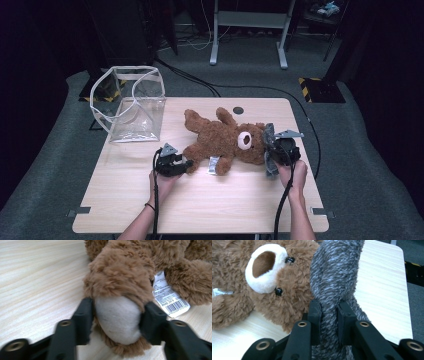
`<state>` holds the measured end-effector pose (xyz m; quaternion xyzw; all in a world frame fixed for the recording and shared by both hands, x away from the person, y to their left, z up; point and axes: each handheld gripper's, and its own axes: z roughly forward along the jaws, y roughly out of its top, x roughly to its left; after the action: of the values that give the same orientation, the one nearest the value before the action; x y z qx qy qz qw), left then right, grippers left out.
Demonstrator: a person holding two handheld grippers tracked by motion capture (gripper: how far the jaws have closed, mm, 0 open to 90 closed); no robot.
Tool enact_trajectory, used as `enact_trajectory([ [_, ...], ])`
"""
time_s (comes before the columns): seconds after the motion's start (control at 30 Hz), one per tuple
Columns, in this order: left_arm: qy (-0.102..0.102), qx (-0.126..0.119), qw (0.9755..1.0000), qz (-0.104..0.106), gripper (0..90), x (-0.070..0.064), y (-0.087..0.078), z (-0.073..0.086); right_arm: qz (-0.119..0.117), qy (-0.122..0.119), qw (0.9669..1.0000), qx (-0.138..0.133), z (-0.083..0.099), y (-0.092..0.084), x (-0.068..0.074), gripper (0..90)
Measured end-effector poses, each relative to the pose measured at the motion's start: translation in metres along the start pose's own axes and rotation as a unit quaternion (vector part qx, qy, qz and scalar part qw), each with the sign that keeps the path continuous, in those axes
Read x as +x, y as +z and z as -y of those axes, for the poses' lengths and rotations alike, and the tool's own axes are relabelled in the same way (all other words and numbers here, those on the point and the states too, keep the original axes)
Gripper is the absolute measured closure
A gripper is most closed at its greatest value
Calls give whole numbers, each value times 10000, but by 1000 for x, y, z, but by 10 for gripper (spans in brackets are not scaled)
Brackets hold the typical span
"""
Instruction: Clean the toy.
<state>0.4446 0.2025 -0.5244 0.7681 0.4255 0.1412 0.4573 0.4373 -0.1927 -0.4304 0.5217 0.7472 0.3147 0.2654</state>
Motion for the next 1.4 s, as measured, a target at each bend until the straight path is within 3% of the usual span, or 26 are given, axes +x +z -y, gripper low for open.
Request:
enact_trajectory([
  [0.17, 57, 10, 9996, -260, 250, -8, -7, -4, -4, 56, 10000, -17, 6, -2, -2, 759],
  [0.3, 316, -81, 9988, -357, 182, -19, -15, -12, -2, 85, 10000, 21, 10, -1, -5, 759],
  [0.57, 545, -202, 9981, -190, 153, -41, -18, -27, 16, 173, 9998, 99, 17, 0, -10, 757],
  [0.8, 753, 4, 9971, 75, 151, -67, -2, -30, 16, 239, 9996, 144, 20, 0, -11, 757],
  [1.0, 875, 299, 9953, 292, 132, -89, 22, -27, 13, 258, 9995, 171, 22, 1, -12, 756],
  [1.2, 973, 514, 9931, 400, 148, -100, 37, -28, 7, 277, 9994, 189, 23, 1, -13, 753],
  [1.4, 1055, 563, 9919, 432, 162, -108, 46, -33, 4, 289, 9994, 175, 23, 2, -13, 753],
])
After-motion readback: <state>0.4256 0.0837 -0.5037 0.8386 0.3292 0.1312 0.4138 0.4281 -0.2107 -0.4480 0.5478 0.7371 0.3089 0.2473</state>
